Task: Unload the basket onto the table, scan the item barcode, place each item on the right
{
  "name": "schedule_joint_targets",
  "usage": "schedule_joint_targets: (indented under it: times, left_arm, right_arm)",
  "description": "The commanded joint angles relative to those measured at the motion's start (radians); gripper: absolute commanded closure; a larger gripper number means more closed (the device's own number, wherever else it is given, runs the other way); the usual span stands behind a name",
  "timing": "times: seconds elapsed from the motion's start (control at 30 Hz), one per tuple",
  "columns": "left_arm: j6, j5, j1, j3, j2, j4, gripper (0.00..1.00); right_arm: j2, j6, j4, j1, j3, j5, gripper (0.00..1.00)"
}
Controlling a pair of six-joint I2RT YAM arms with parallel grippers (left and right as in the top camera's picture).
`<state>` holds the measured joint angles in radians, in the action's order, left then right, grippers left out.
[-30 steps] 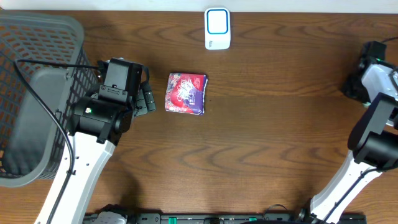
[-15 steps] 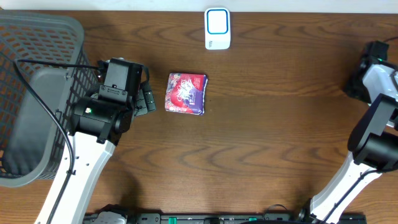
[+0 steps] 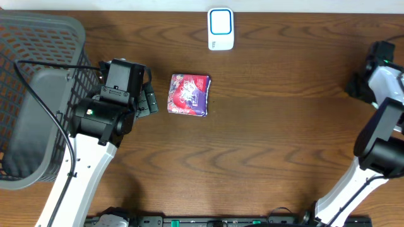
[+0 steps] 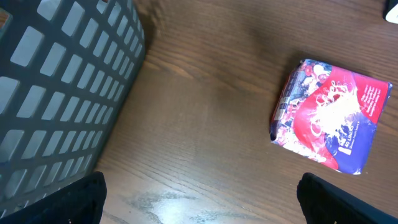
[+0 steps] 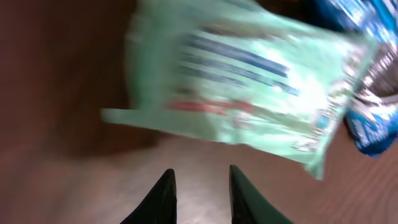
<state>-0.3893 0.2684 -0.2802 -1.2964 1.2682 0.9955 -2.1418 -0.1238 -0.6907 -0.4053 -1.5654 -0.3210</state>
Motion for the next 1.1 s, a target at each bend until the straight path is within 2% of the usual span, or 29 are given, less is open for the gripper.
schedule_joint_targets:
  times: [0.0, 0.2, 0.6, 0.8, 0.9, 1.07]
  left_arm:
    - [-0.005, 0.013, 0.004, 0.002, 0.003, 0.003, 0.02]
    - [-0.005, 0.013, 0.004, 0.002, 0.003, 0.003, 0.02]
    - [-0.005, 0.013, 0.004, 0.002, 0.003, 0.003, 0.02]
    - [-0.005, 0.013, 0.004, 0.002, 0.003, 0.003, 0.02]
    - [-0.005, 0.013, 0.004, 0.002, 0.003, 0.003, 0.02]
    - [-0.005, 0.013, 0.004, 0.002, 0.003, 0.003, 0.02]
  right_arm:
    - [0.013, -0.051, 0.017, -0.043, 0.026, 0.016, 0.78]
    - [0.013, -0.052, 0.103, -0.098, 0.052, 0.114, 0.77]
    - [0.013, -0.055, 0.224, -0.107, 0.056, 0.121, 0.78]
    - [0.051, -0.055, 0.243, -0.097, 0.003, 0.172, 0.72]
    - [0.129, -0.055, 0.228, -0.076, -0.03, 0.395, 0.69]
    - [0.228, -0.055, 0.231, -0.012, -0.03, 0.851, 0.51]
